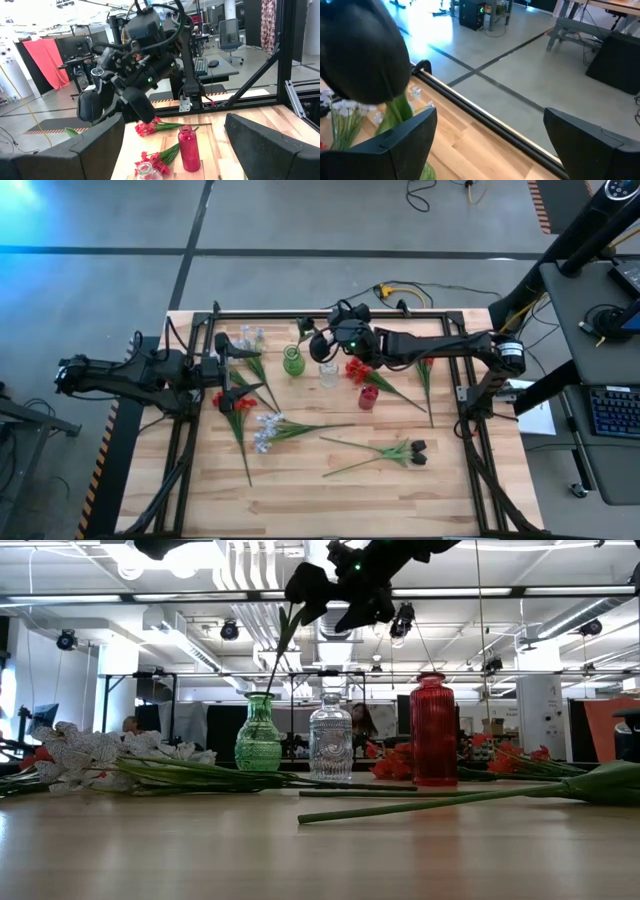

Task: Sort flowers into vase by color
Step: Put the bottom left orange flowers into the transparent vase

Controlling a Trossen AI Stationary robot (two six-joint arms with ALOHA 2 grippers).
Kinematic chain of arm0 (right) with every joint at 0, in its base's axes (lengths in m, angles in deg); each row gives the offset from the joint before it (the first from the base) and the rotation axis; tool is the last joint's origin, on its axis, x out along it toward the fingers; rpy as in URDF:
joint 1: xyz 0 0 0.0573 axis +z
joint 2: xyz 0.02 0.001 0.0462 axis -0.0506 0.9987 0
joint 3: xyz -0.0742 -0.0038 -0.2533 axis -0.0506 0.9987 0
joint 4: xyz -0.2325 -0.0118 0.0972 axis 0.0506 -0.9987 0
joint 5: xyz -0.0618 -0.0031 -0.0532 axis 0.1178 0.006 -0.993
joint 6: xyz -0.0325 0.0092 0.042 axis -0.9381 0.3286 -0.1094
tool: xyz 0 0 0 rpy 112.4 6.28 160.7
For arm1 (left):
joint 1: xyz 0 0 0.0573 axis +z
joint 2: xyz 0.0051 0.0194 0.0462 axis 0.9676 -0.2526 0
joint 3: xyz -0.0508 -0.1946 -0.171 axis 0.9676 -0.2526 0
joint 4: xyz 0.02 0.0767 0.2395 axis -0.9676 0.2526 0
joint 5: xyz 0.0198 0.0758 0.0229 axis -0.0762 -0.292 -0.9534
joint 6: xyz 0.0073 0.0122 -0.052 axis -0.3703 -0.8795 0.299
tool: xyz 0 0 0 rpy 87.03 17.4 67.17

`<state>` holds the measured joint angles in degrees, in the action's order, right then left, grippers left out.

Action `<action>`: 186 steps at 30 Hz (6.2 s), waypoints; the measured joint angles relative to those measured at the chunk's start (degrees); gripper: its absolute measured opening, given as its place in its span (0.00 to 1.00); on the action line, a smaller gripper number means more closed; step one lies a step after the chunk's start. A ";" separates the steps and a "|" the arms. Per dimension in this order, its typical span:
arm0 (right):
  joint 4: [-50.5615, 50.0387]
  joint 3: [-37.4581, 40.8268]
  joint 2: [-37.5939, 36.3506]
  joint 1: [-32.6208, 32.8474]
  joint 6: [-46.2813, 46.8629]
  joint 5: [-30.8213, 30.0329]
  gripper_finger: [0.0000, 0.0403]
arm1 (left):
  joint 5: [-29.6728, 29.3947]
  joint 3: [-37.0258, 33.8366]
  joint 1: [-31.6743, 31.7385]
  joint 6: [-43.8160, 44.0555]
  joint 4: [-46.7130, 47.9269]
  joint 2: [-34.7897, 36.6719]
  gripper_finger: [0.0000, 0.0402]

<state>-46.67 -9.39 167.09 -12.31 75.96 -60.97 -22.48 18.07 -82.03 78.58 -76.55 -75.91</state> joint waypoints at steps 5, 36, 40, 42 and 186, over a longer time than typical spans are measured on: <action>-3.00 0.00 -2.08 0.00 0.15 -0.14 0.89 | 0.00 0.00 0.00 -0.04 0.02 0.00 0.81; -33.79 0.04 -14.79 2.72 14.26 10.20 0.89 | 0.00 0.00 0.00 0.12 0.29 -0.13 0.81; -37.37 0.04 -16.71 5.28 14.65 14.09 0.89 | 0.00 0.00 0.00 0.79 -0.16 -0.71 0.81; -40.15 0.04 -17.91 6.26 16.02 14.10 0.89 | 0.00 0.00 0.00 0.90 -0.52 -1.14 0.81; -70.88 0.37 -17.88 40.89 41.70 19.34 0.89 | 14.54 14.34 -29.07 107.95 48.68 -59.89 0.35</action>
<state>-117.55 -9.02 149.21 28.59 117.66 -41.63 -7.95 32.41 -111.10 186.53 -27.87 -135.80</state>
